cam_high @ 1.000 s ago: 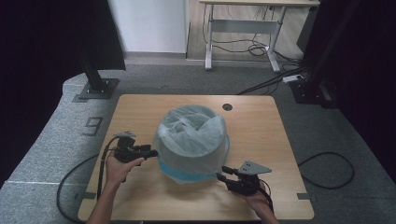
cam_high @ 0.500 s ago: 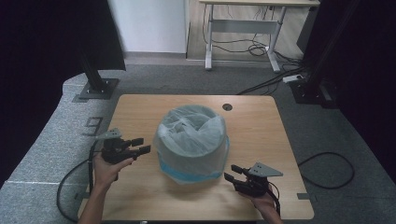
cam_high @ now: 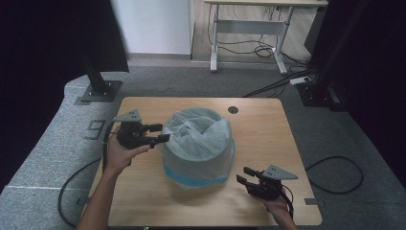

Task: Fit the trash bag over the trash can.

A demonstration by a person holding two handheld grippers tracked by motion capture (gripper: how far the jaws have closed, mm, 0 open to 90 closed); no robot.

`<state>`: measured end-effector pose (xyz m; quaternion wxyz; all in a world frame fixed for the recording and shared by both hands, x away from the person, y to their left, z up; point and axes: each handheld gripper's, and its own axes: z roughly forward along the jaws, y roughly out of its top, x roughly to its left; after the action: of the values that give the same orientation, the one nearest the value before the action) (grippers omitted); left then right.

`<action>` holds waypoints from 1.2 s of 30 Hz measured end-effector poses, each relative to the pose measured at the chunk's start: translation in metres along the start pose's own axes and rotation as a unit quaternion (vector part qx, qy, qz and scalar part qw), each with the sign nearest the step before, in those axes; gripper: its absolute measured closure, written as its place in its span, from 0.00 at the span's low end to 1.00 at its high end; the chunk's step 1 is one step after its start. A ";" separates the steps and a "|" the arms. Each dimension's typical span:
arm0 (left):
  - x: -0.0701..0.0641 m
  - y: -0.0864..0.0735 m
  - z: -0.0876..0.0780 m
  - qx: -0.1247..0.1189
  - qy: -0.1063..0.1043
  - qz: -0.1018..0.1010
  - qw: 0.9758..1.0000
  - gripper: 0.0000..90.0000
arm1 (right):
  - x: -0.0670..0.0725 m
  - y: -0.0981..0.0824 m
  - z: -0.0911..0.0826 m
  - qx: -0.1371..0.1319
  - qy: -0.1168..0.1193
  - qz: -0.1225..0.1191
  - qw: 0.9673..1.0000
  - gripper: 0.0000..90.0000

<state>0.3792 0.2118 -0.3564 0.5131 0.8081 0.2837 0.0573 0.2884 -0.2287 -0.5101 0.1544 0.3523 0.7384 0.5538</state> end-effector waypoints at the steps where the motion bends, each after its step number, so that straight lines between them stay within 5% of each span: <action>1: -0.001 0.006 0.004 0.003 -0.007 0.001 1.000 0.43 | 0.000 0.001 -0.001 -0.003 -0.001 0.000 1.000 0.56; 12: 0.002 0.063 0.068 0.075 -0.037 0.009 0.997 0.40 | -0.009 0.002 -0.010 -0.012 -0.009 0.011 1.000 0.56; 16: -0.005 0.076 0.100 0.136 -0.022 0.026 0.990 0.40 | -0.009 0.002 -0.014 -0.017 -0.001 0.014 1.000 0.56; 23: -0.014 0.082 0.137 0.190 -0.033 0.039 0.981 0.41 | -0.008 0.002 -0.018 -0.020 -0.004 0.012 1.000 0.56; 27: -0.014 0.079 0.148 0.208 -0.032 0.036 0.977 0.41 | -0.008 0.002 -0.019 -0.020 -0.004 0.011 1.000 0.56; 36: -0.019 0.072 0.169 0.262 -0.019 0.056 0.963 0.41 | -0.007 0.001 -0.016 -0.012 -0.008 0.005 1.000 0.56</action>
<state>0.4573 0.0449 -0.3701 0.2849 0.9298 0.2328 -0.0058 0.2835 -0.2446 -0.5051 0.1616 0.3591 0.7286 0.5604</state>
